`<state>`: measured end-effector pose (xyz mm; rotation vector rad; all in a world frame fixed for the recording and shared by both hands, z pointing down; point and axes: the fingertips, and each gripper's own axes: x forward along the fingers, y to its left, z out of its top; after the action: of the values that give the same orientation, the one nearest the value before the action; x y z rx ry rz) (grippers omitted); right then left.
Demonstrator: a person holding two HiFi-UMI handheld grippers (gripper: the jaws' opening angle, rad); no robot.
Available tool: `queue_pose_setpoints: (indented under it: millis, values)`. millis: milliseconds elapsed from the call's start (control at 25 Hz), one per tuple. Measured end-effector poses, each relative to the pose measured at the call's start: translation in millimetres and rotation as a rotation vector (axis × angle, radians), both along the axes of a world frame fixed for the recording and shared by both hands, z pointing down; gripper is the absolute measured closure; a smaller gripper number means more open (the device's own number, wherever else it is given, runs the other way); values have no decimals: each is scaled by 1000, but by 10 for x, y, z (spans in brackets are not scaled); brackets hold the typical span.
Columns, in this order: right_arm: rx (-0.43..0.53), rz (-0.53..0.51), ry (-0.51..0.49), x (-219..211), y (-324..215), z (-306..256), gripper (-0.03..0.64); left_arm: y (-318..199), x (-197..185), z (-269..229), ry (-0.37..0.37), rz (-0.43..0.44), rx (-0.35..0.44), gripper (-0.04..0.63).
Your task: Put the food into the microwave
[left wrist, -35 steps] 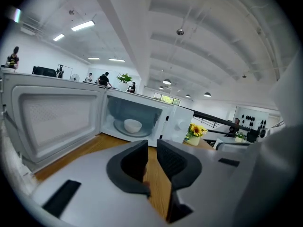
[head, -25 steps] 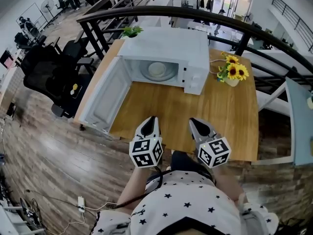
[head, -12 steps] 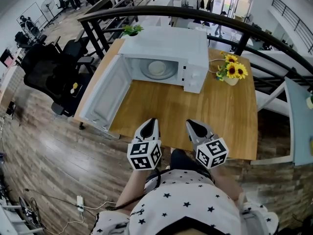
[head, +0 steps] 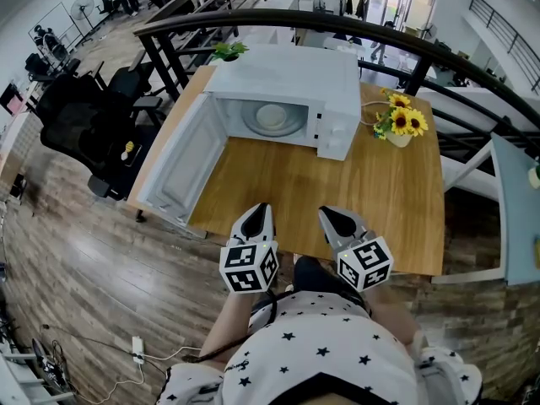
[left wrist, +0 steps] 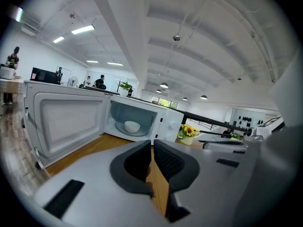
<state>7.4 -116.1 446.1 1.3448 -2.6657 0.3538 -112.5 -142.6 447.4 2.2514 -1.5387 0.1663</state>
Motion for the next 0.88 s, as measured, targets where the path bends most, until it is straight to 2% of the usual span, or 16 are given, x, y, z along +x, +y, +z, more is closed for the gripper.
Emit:
queue_pose_setpoints:
  millis: [880]
  values:
    - [9, 6, -13, 12, -29, -14, 611, -16, 7, 36, 0, 2, -4, 575]
